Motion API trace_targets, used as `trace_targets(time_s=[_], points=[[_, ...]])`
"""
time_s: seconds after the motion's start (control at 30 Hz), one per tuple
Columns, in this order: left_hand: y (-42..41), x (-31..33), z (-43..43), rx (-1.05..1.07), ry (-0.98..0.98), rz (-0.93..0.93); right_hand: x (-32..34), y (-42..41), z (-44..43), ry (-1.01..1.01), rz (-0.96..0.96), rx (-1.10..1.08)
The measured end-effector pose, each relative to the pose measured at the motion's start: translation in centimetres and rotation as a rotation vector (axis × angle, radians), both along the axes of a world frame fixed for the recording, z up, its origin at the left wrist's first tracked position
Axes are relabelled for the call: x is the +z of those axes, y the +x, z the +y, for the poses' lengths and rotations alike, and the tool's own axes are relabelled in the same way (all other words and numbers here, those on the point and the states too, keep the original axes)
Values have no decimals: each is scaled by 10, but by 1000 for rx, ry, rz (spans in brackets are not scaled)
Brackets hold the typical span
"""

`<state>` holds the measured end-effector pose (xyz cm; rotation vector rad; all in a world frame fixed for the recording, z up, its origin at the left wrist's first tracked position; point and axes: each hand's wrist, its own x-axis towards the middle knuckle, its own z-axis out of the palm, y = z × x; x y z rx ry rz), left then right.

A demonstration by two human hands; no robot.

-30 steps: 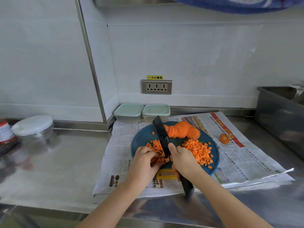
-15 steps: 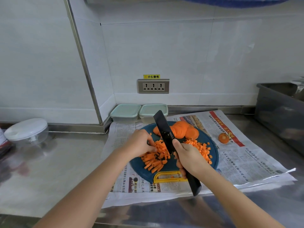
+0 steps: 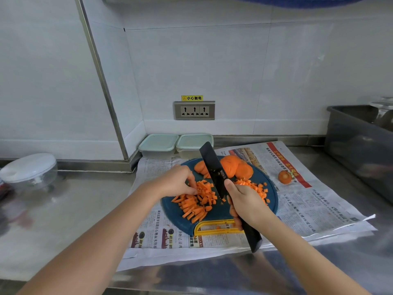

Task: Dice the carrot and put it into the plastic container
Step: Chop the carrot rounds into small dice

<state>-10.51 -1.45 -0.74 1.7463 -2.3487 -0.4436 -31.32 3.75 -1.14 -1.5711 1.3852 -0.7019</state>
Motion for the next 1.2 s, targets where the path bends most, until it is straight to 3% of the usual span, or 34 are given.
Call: trace_targets(time_s=[0.1, 0.63, 0.87, 0.97, 1.2], points=[[0, 1, 3, -27, -44, 16, 1, -3, 0, -3, 7, 1], [-18, 8, 1, -217, -134, -265, -3, -9, 2, -17, 37, -5], [-10, 7, 5, -118, -158, -194, 2, -14, 6, -39, 99, 15], [1, 14, 10, -8, -169, -80, 3, -14, 12, -47, 136, 45], [13, 10, 39, 110, -43, 63, 2, -3, 41, -127, 273, 146]])
